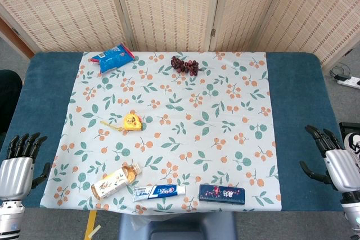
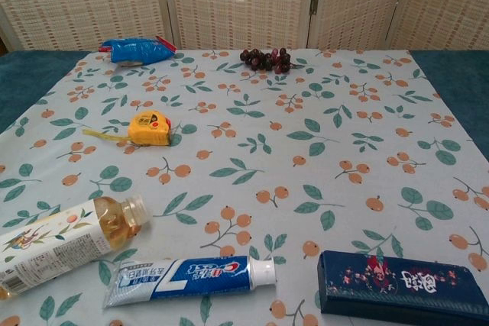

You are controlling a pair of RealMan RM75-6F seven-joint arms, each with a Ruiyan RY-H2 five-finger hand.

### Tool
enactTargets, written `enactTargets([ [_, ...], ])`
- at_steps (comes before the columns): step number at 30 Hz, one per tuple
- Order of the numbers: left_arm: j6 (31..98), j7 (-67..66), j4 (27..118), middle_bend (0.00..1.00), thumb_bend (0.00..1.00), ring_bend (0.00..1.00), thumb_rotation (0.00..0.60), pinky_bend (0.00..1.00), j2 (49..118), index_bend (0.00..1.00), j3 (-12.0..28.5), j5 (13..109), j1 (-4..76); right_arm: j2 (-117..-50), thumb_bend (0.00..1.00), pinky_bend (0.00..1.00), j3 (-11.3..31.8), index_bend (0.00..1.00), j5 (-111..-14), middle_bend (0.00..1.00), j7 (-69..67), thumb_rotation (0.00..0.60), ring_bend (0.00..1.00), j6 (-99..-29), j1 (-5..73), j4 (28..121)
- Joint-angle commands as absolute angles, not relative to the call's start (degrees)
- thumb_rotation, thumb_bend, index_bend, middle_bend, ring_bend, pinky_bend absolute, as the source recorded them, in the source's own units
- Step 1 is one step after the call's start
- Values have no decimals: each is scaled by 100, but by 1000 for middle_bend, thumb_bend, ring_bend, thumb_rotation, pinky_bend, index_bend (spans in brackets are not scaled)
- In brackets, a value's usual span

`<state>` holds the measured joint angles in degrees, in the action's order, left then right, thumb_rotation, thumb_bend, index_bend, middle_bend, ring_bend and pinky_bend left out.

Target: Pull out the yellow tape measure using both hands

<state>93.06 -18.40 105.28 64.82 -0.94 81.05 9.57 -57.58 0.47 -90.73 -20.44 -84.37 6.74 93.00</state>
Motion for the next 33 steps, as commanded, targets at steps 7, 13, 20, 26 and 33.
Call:
enactTargets([
  [7,9197,-1787,10539,160,459,102,600,0,6460,206,-25,8176,868,-5760,395,51,46,101,-9113,116,-2056,600,150,-8465,642,9303],
  [13,9139,-1771,10530,160,460,102,600,0,6456,208,39,8215,827,-5734,395,51,60,101,-9170,116,-2038,600,152,-8564,604,9336],
  [20,8857,-1724,10570,160,460,102,600,0,6431,213,265,8264,1033,-5675,395,51,123,101,-9149,116,-1964,600,152,-8623,593,9401],
  [26,7926,-1826,10356,160,459,102,600,0,6578,212,720,7922,1736,-5588,395,51,202,101,-9166,116,-1844,600,153,-8666,622,9531],
  [33,6598,-2131,9828,132,395,75,600,0,7031,148,1125,7050,2646,-5529,395,51,228,101,-9140,116,-1795,600,150,-8672,612,9598],
])
